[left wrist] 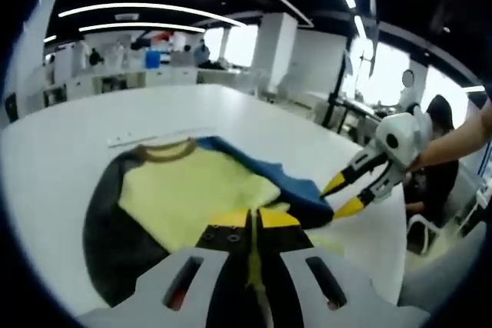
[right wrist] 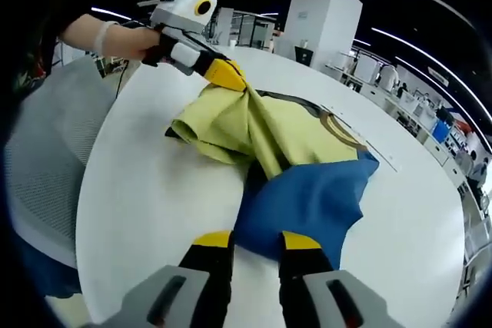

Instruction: Fold the garment on the visible template until the final outline fits inside the template.

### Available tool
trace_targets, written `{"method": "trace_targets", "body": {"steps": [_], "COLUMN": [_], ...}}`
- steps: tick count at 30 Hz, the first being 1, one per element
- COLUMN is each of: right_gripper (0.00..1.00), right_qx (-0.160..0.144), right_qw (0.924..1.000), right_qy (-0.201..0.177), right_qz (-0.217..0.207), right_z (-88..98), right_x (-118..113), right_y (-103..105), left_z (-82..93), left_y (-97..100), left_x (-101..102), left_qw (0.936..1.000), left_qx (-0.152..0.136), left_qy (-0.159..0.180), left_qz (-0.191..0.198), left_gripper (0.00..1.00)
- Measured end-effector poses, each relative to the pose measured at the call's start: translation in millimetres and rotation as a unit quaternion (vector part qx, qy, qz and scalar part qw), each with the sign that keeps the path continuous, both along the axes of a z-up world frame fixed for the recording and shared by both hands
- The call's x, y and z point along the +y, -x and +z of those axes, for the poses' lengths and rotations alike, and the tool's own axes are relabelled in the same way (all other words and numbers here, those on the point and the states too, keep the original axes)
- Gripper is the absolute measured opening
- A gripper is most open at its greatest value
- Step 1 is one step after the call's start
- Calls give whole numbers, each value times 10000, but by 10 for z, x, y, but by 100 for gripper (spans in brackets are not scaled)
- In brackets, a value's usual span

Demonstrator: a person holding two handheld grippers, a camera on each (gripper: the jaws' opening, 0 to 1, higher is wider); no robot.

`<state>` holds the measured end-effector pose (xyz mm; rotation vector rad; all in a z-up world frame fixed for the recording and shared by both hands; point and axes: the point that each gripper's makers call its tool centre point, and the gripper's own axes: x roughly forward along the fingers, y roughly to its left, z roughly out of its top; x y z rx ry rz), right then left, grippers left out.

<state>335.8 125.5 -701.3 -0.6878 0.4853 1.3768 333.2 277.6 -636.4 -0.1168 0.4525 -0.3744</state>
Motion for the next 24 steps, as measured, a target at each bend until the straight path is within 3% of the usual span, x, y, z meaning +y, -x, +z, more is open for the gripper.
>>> {"method": "trace_targets", "body": {"steps": [9, 19, 24], "right_gripper": [19, 17, 13], "right_qx": [14, 46, 119], "right_qw": [10000, 9998, 9993], "right_qy": [-66, -183, -357], "right_qz": [-35, -73, -63], "right_z": [35, 96, 163], "right_x": [20, 75, 237], "right_y": [10, 44, 87], "left_z": [-214, -349, -366], "left_y": [-163, -185, -181], "left_x": [266, 315, 307], "left_qw": [9992, 9983, 9983], "left_qx": [217, 400, 388], "left_qy": [-105, -126, -158], "left_qz": [318, 400, 394], "left_gripper": [0, 0, 0]}}
